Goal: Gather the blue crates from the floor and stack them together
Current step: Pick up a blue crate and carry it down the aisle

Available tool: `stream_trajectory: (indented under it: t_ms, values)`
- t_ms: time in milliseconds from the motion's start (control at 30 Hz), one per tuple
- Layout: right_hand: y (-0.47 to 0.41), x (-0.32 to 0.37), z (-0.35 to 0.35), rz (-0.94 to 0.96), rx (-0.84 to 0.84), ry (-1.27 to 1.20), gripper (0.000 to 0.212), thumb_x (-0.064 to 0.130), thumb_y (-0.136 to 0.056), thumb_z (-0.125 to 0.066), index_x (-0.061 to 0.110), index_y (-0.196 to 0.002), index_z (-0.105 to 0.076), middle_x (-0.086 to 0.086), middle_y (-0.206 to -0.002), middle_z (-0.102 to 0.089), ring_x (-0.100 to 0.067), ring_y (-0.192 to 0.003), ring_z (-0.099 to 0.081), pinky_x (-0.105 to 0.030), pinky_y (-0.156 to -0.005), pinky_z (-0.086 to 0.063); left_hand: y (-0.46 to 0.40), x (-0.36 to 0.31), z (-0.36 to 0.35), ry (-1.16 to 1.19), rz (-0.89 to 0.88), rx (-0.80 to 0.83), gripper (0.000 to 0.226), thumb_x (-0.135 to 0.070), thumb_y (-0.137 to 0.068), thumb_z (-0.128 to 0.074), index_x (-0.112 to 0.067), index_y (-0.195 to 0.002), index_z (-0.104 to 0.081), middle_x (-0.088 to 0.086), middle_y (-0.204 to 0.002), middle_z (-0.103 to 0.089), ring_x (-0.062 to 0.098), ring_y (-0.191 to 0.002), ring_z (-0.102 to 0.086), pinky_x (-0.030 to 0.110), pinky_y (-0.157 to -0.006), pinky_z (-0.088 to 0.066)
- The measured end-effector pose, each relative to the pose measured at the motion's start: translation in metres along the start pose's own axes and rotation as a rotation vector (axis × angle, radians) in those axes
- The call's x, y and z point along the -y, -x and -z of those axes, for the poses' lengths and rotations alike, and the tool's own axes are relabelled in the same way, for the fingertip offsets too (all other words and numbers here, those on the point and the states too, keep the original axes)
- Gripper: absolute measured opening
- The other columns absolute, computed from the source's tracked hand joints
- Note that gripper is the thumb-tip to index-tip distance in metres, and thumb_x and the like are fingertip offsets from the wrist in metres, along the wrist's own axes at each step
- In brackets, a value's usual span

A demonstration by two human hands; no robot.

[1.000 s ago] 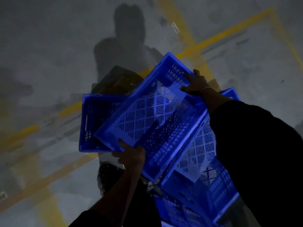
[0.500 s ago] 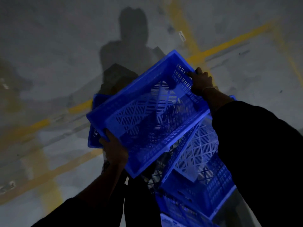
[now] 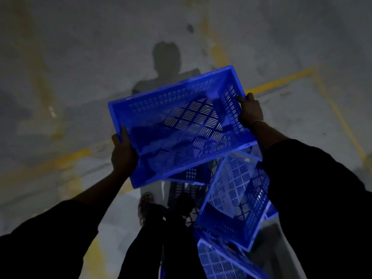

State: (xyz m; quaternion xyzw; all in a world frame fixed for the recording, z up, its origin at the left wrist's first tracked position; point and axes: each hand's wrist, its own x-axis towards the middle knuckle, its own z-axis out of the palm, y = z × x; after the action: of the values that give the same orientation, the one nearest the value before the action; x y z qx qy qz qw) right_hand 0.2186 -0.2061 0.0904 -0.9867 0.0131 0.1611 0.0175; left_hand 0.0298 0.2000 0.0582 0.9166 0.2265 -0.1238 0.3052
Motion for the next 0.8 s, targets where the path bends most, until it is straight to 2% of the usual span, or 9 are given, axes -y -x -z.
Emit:
stream_trajectory:
  t_ms: [133, 233, 300, 367, 467, 567, 633, 700, 800]
  values:
    - [0.051, 0.023, 0.047, 0.032, -0.008, -0.053, 0.069, 0.004, -0.081, -0.064, 0.015, -0.145, -0.043, -0.023, -0.137, -0.035, -0.050, -0.109, -0.050, -0.056, -0.087, -0.050, 0.019, 0.001, 0.072, -0.075, -0.042, -0.043, 0.066, -0.027, -0.103, -0.045, -0.021, -0.160, -0.013, 0.022, -0.153, -0.026, 0.046, -0.095, -0.060, 0.050, -0.074, -0.052]
    - [0.085, 0.040, 0.080, 0.067, -0.027, -0.099, 0.067, 0.005, -0.080, -0.065, 0.012, -0.144, -0.044, -0.025, -0.134, -0.036, -0.050, -0.100, -0.056, -0.055, -0.083, -0.051, 0.032, 0.009, 0.120, -0.158, -0.169, -0.068, 0.075, -0.023, -0.098, -0.054, -0.013, -0.160, -0.014, 0.028, -0.147, -0.028, 0.046, -0.085, -0.059, 0.049, -0.066, -0.050]
    - [0.105, 0.052, 0.100, 0.088, -0.024, -0.149, 0.064, 0.005, -0.082, -0.062, 0.010, -0.144, -0.044, -0.026, -0.134, -0.035, -0.051, -0.095, -0.057, -0.054, -0.081, -0.051, 0.039, 0.019, 0.148, -0.192, -0.200, -0.063, 0.075, -0.020, -0.097, -0.056, -0.007, -0.159, -0.016, 0.032, -0.146, -0.030, 0.050, -0.087, -0.060, 0.051, -0.068, -0.052]
    - [0.124, 0.066, 0.117, 0.120, -0.009, -0.185, 0.063, 0.004, -0.085, -0.058, 0.008, -0.145, -0.042, -0.027, -0.134, -0.033, -0.051, -0.092, -0.056, -0.054, -0.081, -0.050, 0.052, 0.027, 0.175, -0.183, -0.152, -0.092, 0.069, -0.020, -0.099, -0.052, -0.007, -0.159, -0.020, 0.031, -0.147, -0.032, 0.051, -0.094, -0.061, 0.052, -0.076, -0.052]
    - [0.151, 0.086, 0.141, 0.163, 0.006, -0.217, 0.066, 0.007, -0.086, -0.057, 0.010, -0.149, -0.037, -0.028, -0.132, -0.033, -0.050, -0.090, -0.056, -0.051, -0.084, -0.048, 0.079, 0.037, 0.208, -0.244, -0.187, -0.127, 0.071, -0.014, -0.095, -0.056, -0.003, -0.157, -0.023, 0.032, -0.143, -0.031, 0.053, -0.082, -0.061, 0.058, -0.070, -0.054]
    - [0.171, 0.108, 0.158, 0.279, 0.007, -0.250, 0.074, 0.025, -0.083, -0.052, 0.014, -0.153, -0.031, -0.031, -0.124, -0.040, -0.049, -0.094, -0.054, -0.048, -0.085, -0.046, 0.111, 0.049, 0.240, -0.246, -0.123, -0.182, 0.072, -0.016, -0.096, -0.057, -0.007, -0.158, -0.022, 0.029, -0.145, -0.030, 0.054, -0.089, -0.061, 0.057, -0.073, -0.051]
    - [0.180, 0.124, 0.163, 0.352, -0.016, -0.246, 0.070, 0.020, -0.088, -0.050, 0.017, -0.155, -0.028, -0.030, -0.126, -0.041, -0.048, -0.096, -0.053, -0.048, -0.082, -0.044, 0.133, 0.063, 0.256, -0.231, -0.110, -0.213, 0.075, -0.015, -0.095, -0.058, -0.008, -0.159, -0.020, 0.029, -0.146, -0.030, 0.054, -0.090, -0.060, 0.056, -0.073, -0.050]
    - [0.185, 0.144, 0.165, 0.415, -0.053, -0.224, 0.065, 0.009, -0.094, -0.048, 0.018, -0.155, -0.027, -0.027, -0.126, -0.042, -0.043, -0.089, -0.052, -0.043, -0.073, -0.040, 0.151, 0.080, 0.270, -0.222, -0.107, -0.259, 0.075, -0.015, -0.095, -0.058, -0.008, -0.159, -0.020, 0.029, -0.146, -0.031, 0.054, -0.089, -0.060, 0.056, -0.073, -0.051]
    - [0.187, 0.185, 0.168, 0.501, -0.105, -0.194, 0.062, 0.009, -0.096, -0.045, 0.017, -0.155, -0.027, -0.023, -0.124, -0.042, -0.038, -0.082, -0.050, -0.040, -0.070, -0.036, 0.178, 0.109, 0.288, -0.184, -0.044, -0.324, 0.070, -0.014, -0.097, -0.056, -0.007, -0.158, -0.023, 0.029, -0.146, -0.031, 0.054, -0.090, -0.060, 0.057, -0.073, -0.049]
